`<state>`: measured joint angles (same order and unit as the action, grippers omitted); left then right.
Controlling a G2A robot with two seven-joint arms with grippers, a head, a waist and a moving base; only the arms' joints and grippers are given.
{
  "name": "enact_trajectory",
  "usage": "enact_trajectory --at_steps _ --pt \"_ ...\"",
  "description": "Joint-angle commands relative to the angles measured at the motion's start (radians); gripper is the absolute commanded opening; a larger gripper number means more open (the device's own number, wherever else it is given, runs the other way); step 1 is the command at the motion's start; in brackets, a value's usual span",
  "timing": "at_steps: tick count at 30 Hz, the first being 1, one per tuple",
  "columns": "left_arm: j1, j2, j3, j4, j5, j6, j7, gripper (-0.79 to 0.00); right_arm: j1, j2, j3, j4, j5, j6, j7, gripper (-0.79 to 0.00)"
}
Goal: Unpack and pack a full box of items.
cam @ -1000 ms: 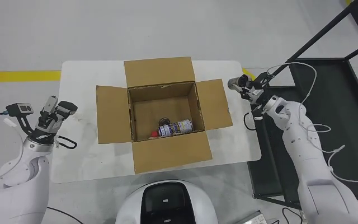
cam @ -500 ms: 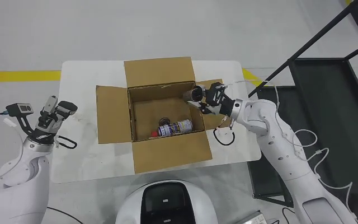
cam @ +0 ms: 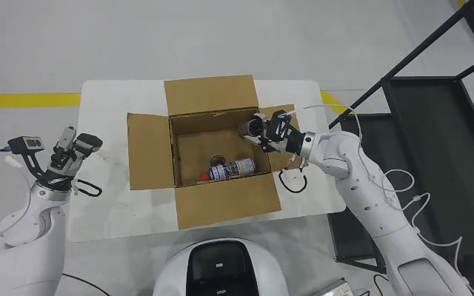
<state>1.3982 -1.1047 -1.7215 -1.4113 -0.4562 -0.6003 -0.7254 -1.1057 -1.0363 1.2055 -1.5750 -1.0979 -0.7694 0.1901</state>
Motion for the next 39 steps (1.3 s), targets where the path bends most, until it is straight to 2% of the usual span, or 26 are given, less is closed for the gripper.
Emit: enact_trajectory --at_steps 1,6,10,16,23,28,33,34,35,36,37,38,39 --pt "0.000 0.000 0.000 0.000 0.000 0.000 0.000 0.000 0.000 0.000 0.000 0.000 0.000 0.000 0.000 -0.785" --pt "0.000 0.000 0.000 0.000 0.000 0.000 0.000 0.000 0.025 -0.005 -0.029 -0.005 -0.003 -0.007 0.018 -0.785" --pt "0.000 0.000 0.000 0.000 0.000 0.000 0.000 0.000 0.175 -0.035 -0.150 0.089 0.001 -0.046 0.095 -0.785" --pt "0.000 0.000 0.000 0.000 0.000 0.000 0.000 0.000 0.404 -0.118 -0.378 0.340 0.051 -0.088 0.127 -0.785" --pt "0.000 0.000 0.000 0.000 0.000 0.000 0.000 0.000 0.547 -0.234 -0.602 0.612 -0.013 -0.113 0.052 -0.785" --pt "0.000 0.000 0.000 0.000 0.000 0.000 0.000 0.000 0.597 -0.302 -0.685 0.756 -0.064 -0.097 -0.047 -0.785" --pt "0.000 0.000 0.000 0.000 0.000 0.000 0.000 0.000 0.635 -0.354 -0.731 0.861 -0.112 -0.090 -0.125 -0.785" --pt "0.000 0.000 0.000 0.000 0.000 0.000 0.000 0.000 0.642 -0.362 -0.737 0.879 -0.122 -0.084 -0.140 -0.720" --pt "0.000 0.000 0.000 0.000 0.000 0.000 0.000 0.000 0.647 -0.369 -0.742 0.896 -0.134 -0.079 -0.153 -0.551" --pt "0.000 0.000 0.000 0.000 0.000 0.000 0.000 0.000 0.652 -0.375 -0.747 0.911 -0.144 -0.076 -0.166 -0.437" --pt "0.000 0.000 0.000 0.000 0.000 0.000 0.000 0.000 0.656 -0.381 -0.751 0.926 -0.152 -0.078 -0.179 -0.437" --pt "0.000 0.000 0.000 0.000 0.000 0.000 0.000 0.000 0.660 -0.385 -0.753 0.940 -0.159 -0.078 -0.191 0.000" --pt "0.000 0.000 0.000 0.000 0.000 0.000 0.000 0.000 0.664 -0.389 -0.752 0.952 -0.163 -0.074 -0.208 0.000"
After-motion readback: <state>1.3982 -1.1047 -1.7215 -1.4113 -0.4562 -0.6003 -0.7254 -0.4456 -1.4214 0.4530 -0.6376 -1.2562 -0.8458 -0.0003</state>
